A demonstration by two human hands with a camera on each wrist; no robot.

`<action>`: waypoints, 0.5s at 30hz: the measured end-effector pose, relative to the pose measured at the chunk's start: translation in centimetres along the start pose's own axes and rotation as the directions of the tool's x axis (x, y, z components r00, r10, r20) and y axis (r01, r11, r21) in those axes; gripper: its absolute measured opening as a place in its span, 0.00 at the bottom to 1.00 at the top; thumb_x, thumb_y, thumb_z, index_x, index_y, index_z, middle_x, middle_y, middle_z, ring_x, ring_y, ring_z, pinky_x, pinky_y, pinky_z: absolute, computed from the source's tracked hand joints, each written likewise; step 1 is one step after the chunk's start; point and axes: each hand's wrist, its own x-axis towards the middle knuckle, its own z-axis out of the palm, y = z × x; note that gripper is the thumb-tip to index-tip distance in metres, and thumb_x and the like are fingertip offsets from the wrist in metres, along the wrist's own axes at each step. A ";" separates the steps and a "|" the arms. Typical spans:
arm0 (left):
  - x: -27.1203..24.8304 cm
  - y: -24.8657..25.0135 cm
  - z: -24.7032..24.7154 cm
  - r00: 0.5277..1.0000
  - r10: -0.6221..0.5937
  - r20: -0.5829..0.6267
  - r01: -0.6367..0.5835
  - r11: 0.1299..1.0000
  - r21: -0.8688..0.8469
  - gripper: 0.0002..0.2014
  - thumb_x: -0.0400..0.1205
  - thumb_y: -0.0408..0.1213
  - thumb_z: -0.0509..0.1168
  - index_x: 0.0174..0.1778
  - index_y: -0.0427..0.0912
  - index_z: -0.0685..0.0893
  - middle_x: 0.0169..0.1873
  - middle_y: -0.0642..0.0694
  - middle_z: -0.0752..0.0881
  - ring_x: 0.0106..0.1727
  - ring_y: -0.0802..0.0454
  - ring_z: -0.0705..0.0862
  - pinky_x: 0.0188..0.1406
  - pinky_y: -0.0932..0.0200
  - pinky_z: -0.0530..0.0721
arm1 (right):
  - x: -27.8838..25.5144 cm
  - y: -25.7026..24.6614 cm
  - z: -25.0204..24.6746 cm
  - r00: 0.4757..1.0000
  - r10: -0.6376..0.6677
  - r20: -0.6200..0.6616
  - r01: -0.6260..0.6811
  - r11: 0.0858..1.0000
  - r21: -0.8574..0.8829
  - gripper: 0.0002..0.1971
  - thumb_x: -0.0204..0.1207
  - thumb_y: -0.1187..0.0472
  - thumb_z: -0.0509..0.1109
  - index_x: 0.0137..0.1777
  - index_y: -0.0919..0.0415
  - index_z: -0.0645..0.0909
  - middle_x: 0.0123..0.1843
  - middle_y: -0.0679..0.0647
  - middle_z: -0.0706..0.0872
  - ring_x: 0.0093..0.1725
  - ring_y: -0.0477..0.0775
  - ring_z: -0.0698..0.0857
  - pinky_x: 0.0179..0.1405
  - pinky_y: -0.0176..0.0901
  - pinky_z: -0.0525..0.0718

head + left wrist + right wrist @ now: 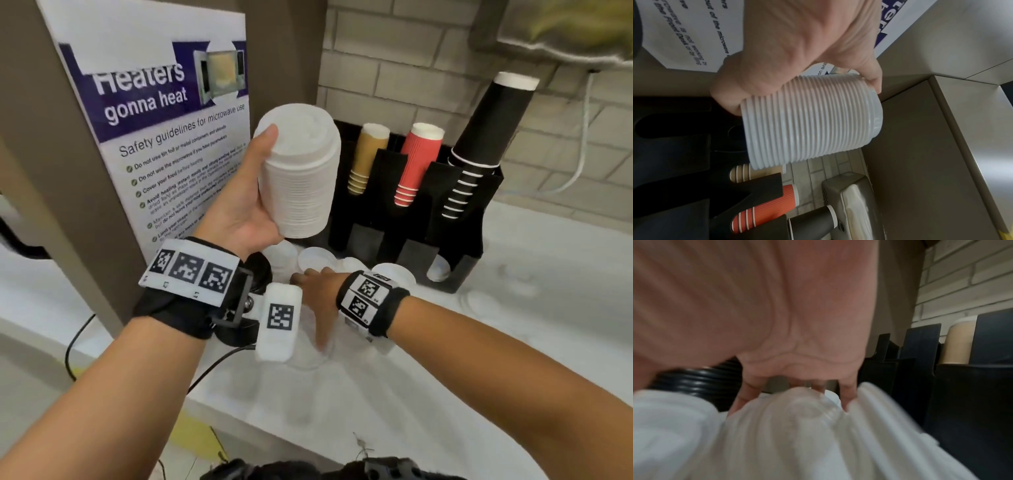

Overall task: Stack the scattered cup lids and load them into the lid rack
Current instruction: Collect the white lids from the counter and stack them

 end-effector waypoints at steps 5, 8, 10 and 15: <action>0.5 0.2 -0.4 1.000 -0.003 0.006 0.004 0.999 -0.044 0.34 0.64 0.54 0.74 0.66 0.46 0.81 0.59 0.41 0.89 0.57 0.37 0.89 0.51 0.33 0.87 | -3.3 1.8 0.3 0.997 -0.019 0.076 0.028 0.993 -0.118 0.32 0.64 0.52 0.82 0.67 0.45 0.73 0.70 0.55 0.66 0.70 0.62 0.66 0.70 0.60 0.68; 0.7 0.5 -0.6 1.000 0.005 0.023 -0.004 0.998 -0.055 0.33 0.64 0.54 0.74 0.65 0.45 0.82 0.58 0.41 0.89 0.58 0.38 0.88 0.53 0.33 0.86 | -4.0 2.6 -0.4 1.000 -0.016 0.027 0.014 0.999 0.041 0.29 0.66 0.50 0.80 0.67 0.46 0.75 0.70 0.53 0.68 0.69 0.59 0.68 0.68 0.59 0.74; 0.8 0.6 -0.7 0.999 0.002 0.044 0.001 0.998 -0.065 0.32 0.64 0.54 0.75 0.64 0.44 0.82 0.59 0.40 0.89 0.59 0.37 0.88 0.56 0.32 0.84 | -2.7 2.8 -1.3 0.997 -0.002 -0.080 0.014 0.990 0.142 0.29 0.71 0.48 0.76 0.71 0.47 0.74 0.69 0.53 0.70 0.70 0.59 0.70 0.66 0.58 0.77; 1.1 0.7 -0.4 0.997 0.008 0.073 -0.001 0.996 -0.094 0.34 0.63 0.52 0.77 0.66 0.44 0.82 0.60 0.39 0.88 0.59 0.35 0.87 0.55 0.31 0.84 | 4.4 3.1 -3.0 0.939 0.150 -0.309 -0.070 0.964 0.255 0.38 0.74 0.47 0.73 0.81 0.51 0.62 0.77 0.59 0.68 0.76 0.63 0.69 0.73 0.58 0.72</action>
